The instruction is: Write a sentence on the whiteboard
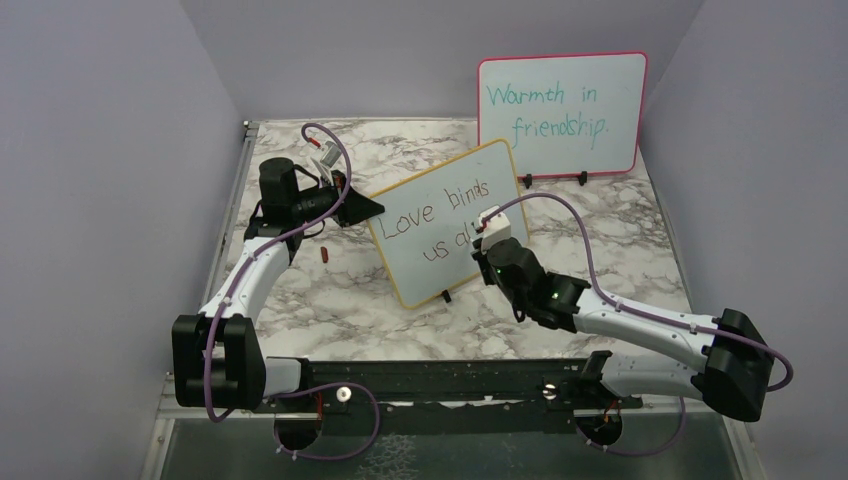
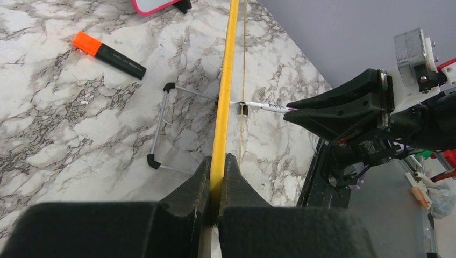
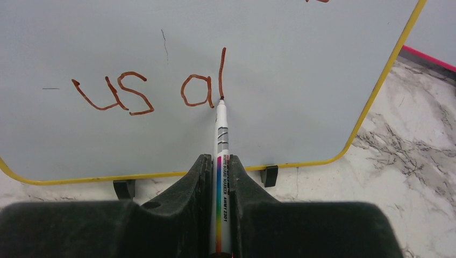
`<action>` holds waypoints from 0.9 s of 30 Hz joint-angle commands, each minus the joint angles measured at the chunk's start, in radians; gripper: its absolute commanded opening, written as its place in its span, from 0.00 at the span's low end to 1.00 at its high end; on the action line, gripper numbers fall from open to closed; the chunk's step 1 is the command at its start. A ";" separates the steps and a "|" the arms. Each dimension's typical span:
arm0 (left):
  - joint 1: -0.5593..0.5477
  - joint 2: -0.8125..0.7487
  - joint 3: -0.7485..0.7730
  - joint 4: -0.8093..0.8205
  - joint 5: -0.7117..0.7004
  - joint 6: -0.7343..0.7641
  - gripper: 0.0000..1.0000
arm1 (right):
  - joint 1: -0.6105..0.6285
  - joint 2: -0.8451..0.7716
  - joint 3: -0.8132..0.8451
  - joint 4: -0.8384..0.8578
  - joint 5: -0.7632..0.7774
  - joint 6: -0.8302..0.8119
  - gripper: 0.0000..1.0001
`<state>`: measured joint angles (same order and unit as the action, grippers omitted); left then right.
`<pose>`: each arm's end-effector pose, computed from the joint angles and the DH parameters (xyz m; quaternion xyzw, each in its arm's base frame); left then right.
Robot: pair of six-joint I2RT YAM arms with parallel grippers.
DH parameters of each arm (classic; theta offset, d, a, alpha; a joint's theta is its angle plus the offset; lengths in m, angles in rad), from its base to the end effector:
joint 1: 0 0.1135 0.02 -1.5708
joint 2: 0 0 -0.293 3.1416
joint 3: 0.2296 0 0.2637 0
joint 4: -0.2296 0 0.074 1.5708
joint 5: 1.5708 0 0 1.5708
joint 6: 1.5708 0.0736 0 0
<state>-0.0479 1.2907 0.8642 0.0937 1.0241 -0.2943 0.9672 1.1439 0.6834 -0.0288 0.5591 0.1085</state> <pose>0.3003 -0.0773 0.3068 0.1949 0.7396 -0.4794 0.4305 0.1887 0.2049 0.2558 -0.2139 0.8084 0.0503 0.5461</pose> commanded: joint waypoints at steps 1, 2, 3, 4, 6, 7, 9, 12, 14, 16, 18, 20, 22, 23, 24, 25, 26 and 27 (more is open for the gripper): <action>0.007 0.020 0.002 -0.083 -0.096 0.084 0.00 | -0.004 -0.007 -0.018 -0.040 -0.022 0.022 0.01; 0.007 0.019 0.002 -0.083 -0.096 0.084 0.00 | -0.004 -0.007 -0.019 -0.040 -0.019 0.021 0.01; 0.007 0.020 0.002 -0.084 -0.096 0.084 0.00 | -0.004 -0.007 -0.019 -0.040 -0.014 0.020 0.01; 0.008 0.021 0.002 -0.083 -0.095 0.084 0.00 | -0.004 -0.007 -0.019 -0.039 -0.010 0.020 0.01; 0.008 0.019 0.002 -0.083 -0.096 0.084 0.00 | -0.004 -0.009 -0.018 -0.037 -0.003 0.018 0.01; 0.007 0.020 0.002 -0.083 -0.096 0.084 0.00 | -0.004 -0.011 -0.018 -0.035 0.000 0.017 0.01; 0.007 0.019 0.002 -0.083 -0.096 0.084 0.00 | -0.004 -0.019 -0.019 -0.031 0.008 0.015 0.01; 0.007 0.018 0.001 -0.084 -0.097 0.084 0.00 | -0.004 -0.036 -0.017 -0.026 0.023 0.007 0.01; 0.006 0.017 0.001 -0.084 -0.098 0.085 0.00 | -0.004 -0.046 -0.016 -0.025 0.040 0.004 0.01; 0.007 0.016 0.001 -0.084 -0.100 0.085 0.00 | -0.005 -0.054 -0.014 -0.018 0.047 -0.007 0.01; 0.007 0.016 0.001 -0.084 -0.099 0.085 0.00 | -0.004 -0.059 -0.012 -0.008 0.054 -0.018 0.01; 0.006 0.015 0.001 -0.084 -0.099 0.086 0.00 | -0.004 -0.062 -0.008 0.004 0.061 -0.031 0.01; 0.006 0.015 0.001 -0.086 -0.100 0.086 0.00 | -0.004 -0.062 -0.001 0.019 0.063 -0.048 0.01; 0.008 0.015 0.001 -0.086 -0.100 0.085 0.00 | -0.004 -0.061 0.002 0.020 0.068 -0.051 0.01; 0.008 0.015 0.001 -0.086 -0.101 0.086 0.00 | -0.004 -0.061 0.004 0.044 0.073 -0.059 0.01; 0.007 0.015 0.000 -0.086 -0.101 0.085 0.00 | -0.004 -0.061 0.005 0.061 0.077 -0.068 0.01; 0.008 0.015 0.001 -0.086 -0.100 0.085 0.00 | -0.004 -0.060 0.007 0.076 0.080 -0.078 0.01; 0.007 0.015 0.001 -0.086 -0.099 0.086 0.00 | -0.004 -0.057 0.009 0.089 0.082 -0.086 0.01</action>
<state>-0.0479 1.2907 0.8692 0.0845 1.0241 -0.2901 0.9668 1.0985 0.6754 -0.0231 0.5976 0.0666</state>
